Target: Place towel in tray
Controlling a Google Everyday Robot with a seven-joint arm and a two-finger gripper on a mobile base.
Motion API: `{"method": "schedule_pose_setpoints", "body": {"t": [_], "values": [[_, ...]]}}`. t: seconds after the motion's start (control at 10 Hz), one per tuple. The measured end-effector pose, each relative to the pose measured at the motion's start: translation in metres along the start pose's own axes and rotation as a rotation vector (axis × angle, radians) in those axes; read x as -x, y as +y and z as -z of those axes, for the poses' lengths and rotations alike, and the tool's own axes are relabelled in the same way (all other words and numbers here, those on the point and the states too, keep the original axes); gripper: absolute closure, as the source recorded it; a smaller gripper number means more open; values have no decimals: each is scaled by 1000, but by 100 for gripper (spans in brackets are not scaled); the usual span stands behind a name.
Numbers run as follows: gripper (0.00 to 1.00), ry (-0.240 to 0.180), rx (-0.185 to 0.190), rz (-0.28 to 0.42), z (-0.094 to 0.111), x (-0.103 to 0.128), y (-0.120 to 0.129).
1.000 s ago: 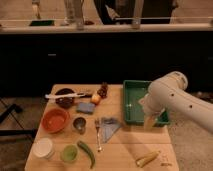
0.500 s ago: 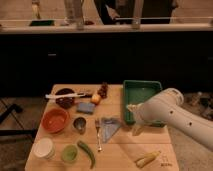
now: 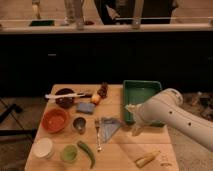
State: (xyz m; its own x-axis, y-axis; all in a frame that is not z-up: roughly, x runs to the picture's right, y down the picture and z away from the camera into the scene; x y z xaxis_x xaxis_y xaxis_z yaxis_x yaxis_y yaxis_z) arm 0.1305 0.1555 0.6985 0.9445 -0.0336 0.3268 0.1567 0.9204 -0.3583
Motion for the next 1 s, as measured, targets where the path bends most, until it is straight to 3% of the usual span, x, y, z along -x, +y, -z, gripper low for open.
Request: {"method": "schedule_pose_setpoints", "body": {"t": [0.3, 0.7, 1.0], "values": [[20, -6, 10, -1, -15, 10, 3], [20, -15, 43, 39, -60, 65, 4], [20, 21, 42, 42, -89, 85, 4]]}}
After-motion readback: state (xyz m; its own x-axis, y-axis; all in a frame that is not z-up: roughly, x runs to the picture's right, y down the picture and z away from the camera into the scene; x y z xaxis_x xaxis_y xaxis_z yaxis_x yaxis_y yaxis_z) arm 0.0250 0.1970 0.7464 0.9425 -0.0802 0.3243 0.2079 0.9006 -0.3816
